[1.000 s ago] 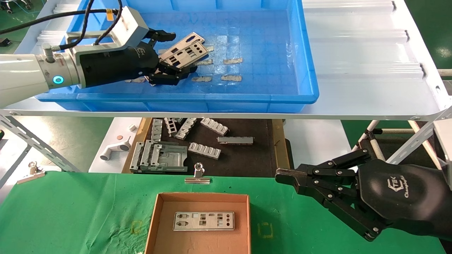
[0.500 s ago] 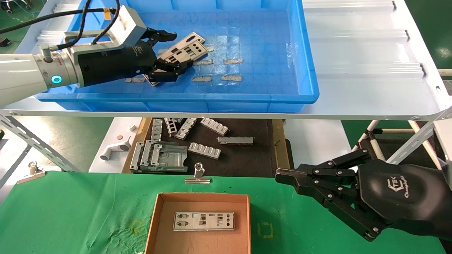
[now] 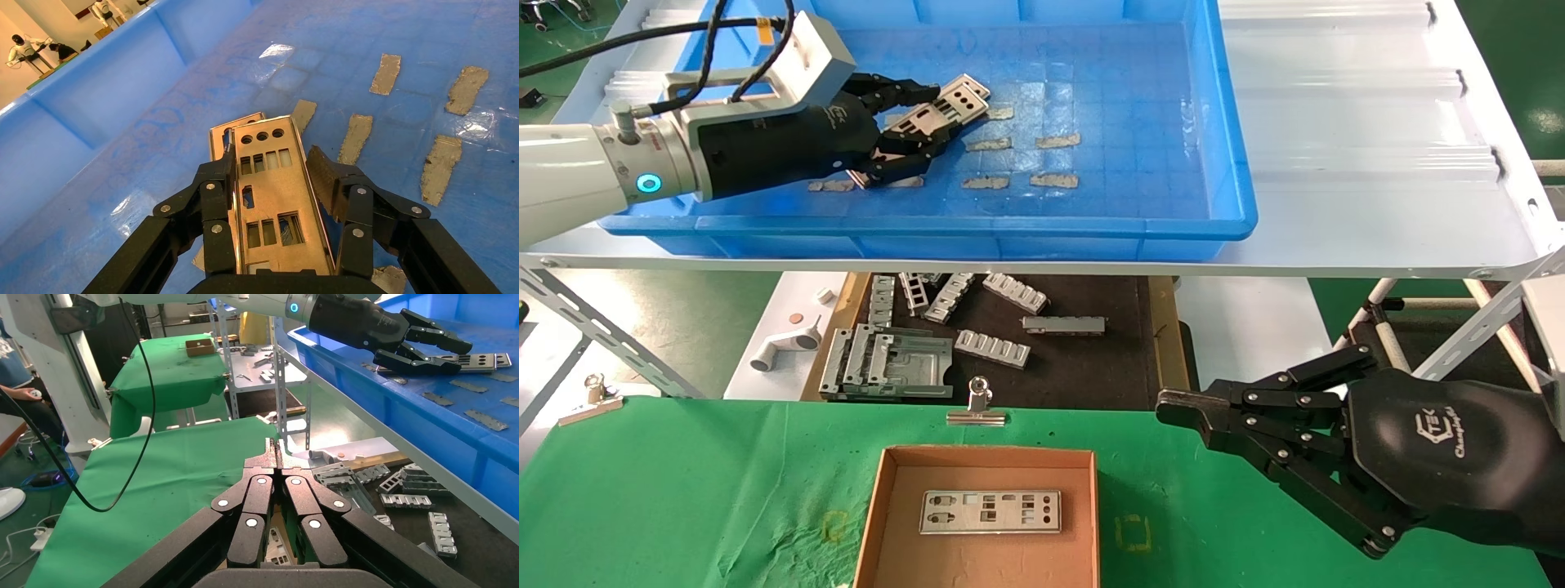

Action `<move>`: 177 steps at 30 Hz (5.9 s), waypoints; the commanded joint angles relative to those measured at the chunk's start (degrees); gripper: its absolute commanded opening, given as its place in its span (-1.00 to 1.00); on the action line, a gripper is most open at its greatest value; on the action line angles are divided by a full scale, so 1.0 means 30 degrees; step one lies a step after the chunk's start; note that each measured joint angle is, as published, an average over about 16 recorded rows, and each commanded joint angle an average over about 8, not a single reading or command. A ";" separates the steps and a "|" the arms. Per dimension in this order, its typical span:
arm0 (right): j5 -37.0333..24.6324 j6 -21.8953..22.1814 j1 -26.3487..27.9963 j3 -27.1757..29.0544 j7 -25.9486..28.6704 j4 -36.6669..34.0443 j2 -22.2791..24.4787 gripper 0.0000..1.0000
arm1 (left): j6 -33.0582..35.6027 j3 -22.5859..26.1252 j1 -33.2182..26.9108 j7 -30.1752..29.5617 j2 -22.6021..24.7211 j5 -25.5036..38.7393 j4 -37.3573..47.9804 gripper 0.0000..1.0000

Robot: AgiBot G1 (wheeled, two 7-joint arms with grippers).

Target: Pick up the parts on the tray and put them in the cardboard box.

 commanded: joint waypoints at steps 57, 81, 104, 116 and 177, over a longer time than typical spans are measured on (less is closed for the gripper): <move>0.0000 0.0000 0.0000 0.0000 0.0000 0.0000 0.0000 -1.00 | 0.7263 -0.0528 -0.0520 -0.1210 -0.3733 -0.1448 -0.5793 -1.00; 0.0000 0.0000 0.0000 -0.0001 0.0000 0.0000 0.0000 -1.00 | 0.5993 0.0197 0.7652 -0.7095 -0.9398 -0.4876 -2.2672 -1.00; 0.0001 0.0000 0.0000 -0.0001 0.0000 0.0000 0.0000 -1.00 | -0.1510 0.2907 1.5806 -0.6879 -0.7500 -0.0057 -2.4598 -1.00; 0.0001 0.0000 0.0000 -0.0001 0.0000 0.0000 0.0000 -1.00 | -0.3679 0.3617 1.6634 -0.7430 -0.6299 0.1764 -2.4453 -1.00; 0.0001 0.0000 0.0000 -0.0001 -0.0001 0.0000 0.0000 1.00 | -0.1914 0.1995 1.6104 -0.7393 -0.6325 -0.1429 -2.2359 1.00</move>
